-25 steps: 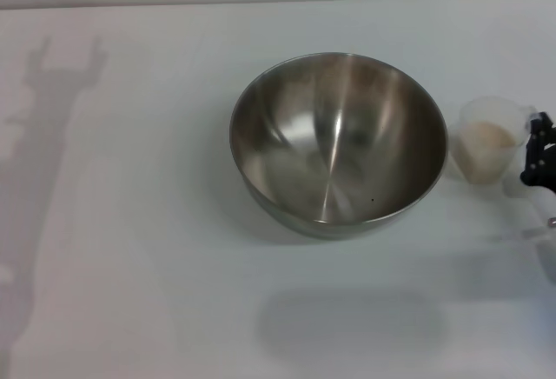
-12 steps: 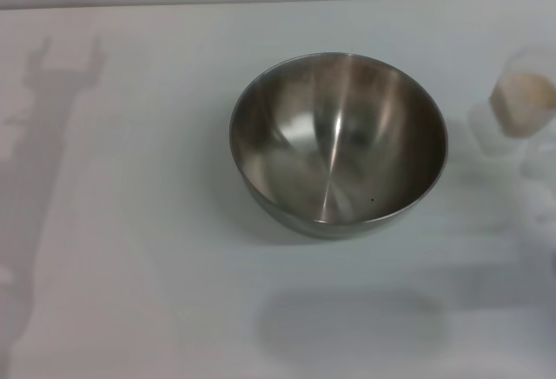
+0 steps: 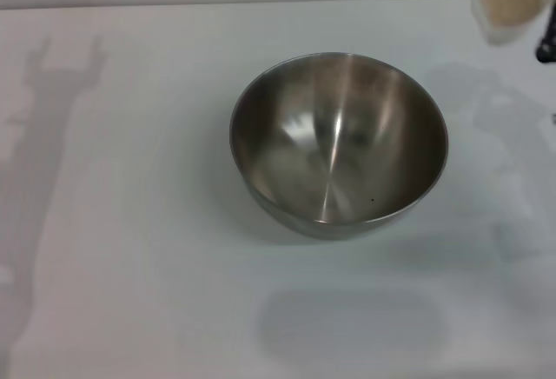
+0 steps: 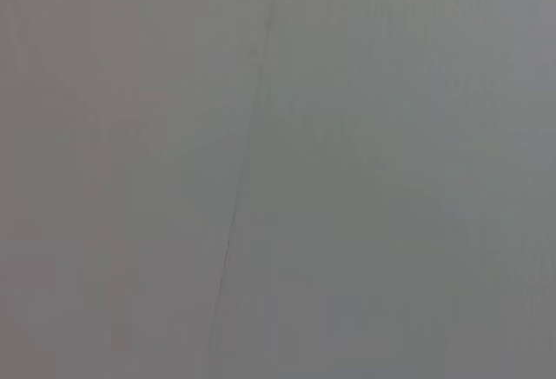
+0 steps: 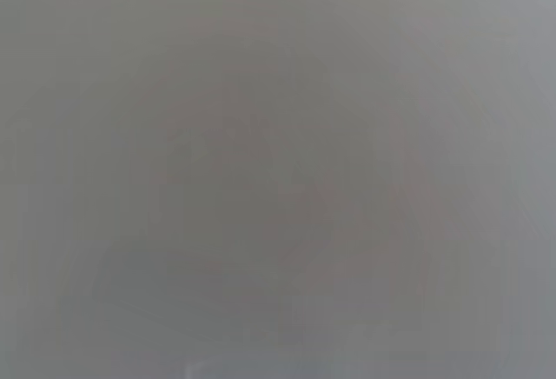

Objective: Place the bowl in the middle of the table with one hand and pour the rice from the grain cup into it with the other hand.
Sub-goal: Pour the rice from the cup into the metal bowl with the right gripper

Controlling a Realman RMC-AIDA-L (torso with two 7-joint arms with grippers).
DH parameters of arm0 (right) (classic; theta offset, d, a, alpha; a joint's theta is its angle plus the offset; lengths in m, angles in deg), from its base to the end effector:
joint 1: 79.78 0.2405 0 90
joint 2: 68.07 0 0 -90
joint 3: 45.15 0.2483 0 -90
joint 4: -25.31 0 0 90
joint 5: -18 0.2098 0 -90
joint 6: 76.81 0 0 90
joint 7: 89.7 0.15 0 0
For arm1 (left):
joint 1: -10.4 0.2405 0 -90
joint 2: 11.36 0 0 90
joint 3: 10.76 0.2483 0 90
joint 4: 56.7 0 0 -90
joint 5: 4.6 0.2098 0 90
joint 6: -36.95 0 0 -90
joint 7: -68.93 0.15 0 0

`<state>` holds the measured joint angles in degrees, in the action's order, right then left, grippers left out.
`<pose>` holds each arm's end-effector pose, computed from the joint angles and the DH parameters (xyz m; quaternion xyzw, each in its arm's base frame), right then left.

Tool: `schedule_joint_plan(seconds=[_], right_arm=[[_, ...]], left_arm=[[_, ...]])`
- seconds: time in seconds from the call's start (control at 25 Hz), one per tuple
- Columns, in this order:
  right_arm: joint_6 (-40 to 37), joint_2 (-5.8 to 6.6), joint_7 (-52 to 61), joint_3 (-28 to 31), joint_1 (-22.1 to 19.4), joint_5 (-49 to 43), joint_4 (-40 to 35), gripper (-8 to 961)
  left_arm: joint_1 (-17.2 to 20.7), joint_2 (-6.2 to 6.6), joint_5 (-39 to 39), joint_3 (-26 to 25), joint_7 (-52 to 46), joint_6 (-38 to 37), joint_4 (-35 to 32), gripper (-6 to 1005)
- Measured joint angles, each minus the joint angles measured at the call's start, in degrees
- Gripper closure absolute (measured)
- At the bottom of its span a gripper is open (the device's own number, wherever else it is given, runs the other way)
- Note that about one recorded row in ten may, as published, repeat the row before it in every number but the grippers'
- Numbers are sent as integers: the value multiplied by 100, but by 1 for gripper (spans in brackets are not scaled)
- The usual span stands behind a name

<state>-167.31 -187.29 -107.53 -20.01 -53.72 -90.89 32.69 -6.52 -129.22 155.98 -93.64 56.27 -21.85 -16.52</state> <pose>0.2782 0.3145 0.0148 -0.6611 -0.0414 0.2787 0.6954 -0.2515 0.3703 0.0653 -0.6045 -0.1810 -0.4509 0.6312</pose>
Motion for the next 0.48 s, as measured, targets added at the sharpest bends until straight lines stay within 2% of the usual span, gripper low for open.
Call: schedule_joint_plan(seconds=[0.24, 0.48], right_arm=[[14, -8, -1276, -32, 289, -105, 286, 943], [114, -22, -2579, -38, 353, -554, 514, 943]], left_arm=[[38, -7, 0, 0, 0, -2, 49, 203], [49, -9, 0, 0, -3, -16, 77, 203]])
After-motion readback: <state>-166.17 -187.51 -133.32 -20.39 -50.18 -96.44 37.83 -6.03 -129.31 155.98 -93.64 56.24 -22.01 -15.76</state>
